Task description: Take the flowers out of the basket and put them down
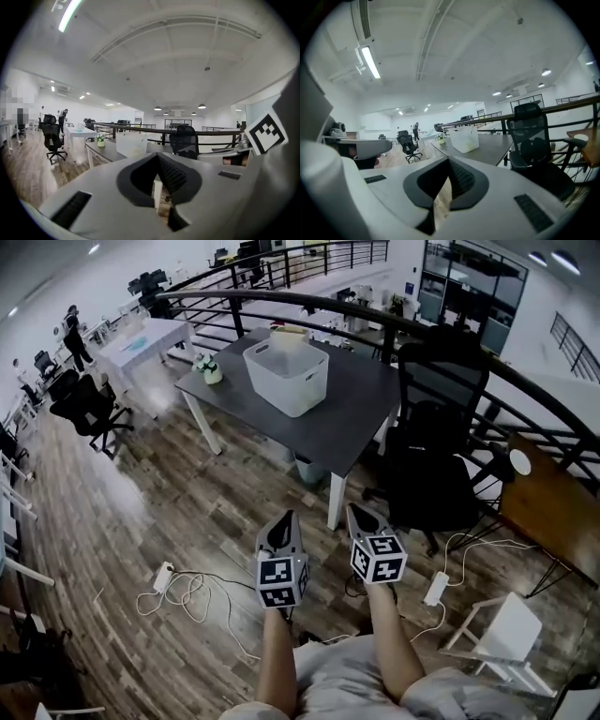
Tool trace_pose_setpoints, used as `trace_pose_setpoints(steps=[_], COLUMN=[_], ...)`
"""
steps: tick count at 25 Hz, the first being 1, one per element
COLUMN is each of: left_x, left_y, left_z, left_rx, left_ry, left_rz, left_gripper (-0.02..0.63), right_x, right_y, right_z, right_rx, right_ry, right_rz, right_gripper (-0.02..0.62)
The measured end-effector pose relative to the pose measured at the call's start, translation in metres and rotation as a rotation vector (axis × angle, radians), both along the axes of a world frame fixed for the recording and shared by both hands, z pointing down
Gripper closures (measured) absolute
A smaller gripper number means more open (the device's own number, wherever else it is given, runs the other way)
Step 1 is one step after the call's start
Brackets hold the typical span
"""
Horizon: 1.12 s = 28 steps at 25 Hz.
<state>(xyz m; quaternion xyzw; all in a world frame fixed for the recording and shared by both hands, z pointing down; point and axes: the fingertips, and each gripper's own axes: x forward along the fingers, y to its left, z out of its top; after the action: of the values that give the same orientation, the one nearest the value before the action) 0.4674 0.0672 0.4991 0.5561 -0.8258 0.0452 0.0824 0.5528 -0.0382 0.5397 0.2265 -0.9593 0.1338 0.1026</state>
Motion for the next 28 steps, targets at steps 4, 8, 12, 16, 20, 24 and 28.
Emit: trace_pose_setpoints(steps=[4,8,12,16,20,24,28], left_x=[-0.030,-0.047,-0.060,-0.092,-0.128,-0.173,-0.201], left_y=[0.024,0.035,0.042,0.041,0.027,0.013,-0.018], left_z=[0.003,0.005,0.002,0.007,0.003,-0.013,-0.022], left_rx=[-0.005,0.004,0.011,-0.004,-0.009,-0.028,-0.019], left_ry=[-0.001,0.019,0.041,0.043,0.014,-0.042,-0.057], left_rz=[0.013,0.003,-0.021,-0.047,-0.071,-0.110,-0.113], left_gripper=[0.591,0.591,0.591,0.591,0.591,0.591,0.591], right_x=[-0.023,-0.034,-0.044,-0.079,-0.118,-0.152,-0.176], right_y=[0.027,0.032,0.029,0.027,-0.002,-0.037,-0.080], right_z=[0.001,0.000,-0.009,-0.006,-0.005,-0.015,-0.031], right_rx=[-0.009,-0.006,-0.012,-0.034,-0.035,-0.060,-0.047], right_ry=[-0.022,-0.002,-0.005,-0.013,-0.029,-0.078,-0.101], right_rz=[0.002,0.001,-0.003,-0.044,-0.054,-0.043,-0.038], right_gripper=[0.581,0.581,0.581,0.581,0.581,0.581,0.581])
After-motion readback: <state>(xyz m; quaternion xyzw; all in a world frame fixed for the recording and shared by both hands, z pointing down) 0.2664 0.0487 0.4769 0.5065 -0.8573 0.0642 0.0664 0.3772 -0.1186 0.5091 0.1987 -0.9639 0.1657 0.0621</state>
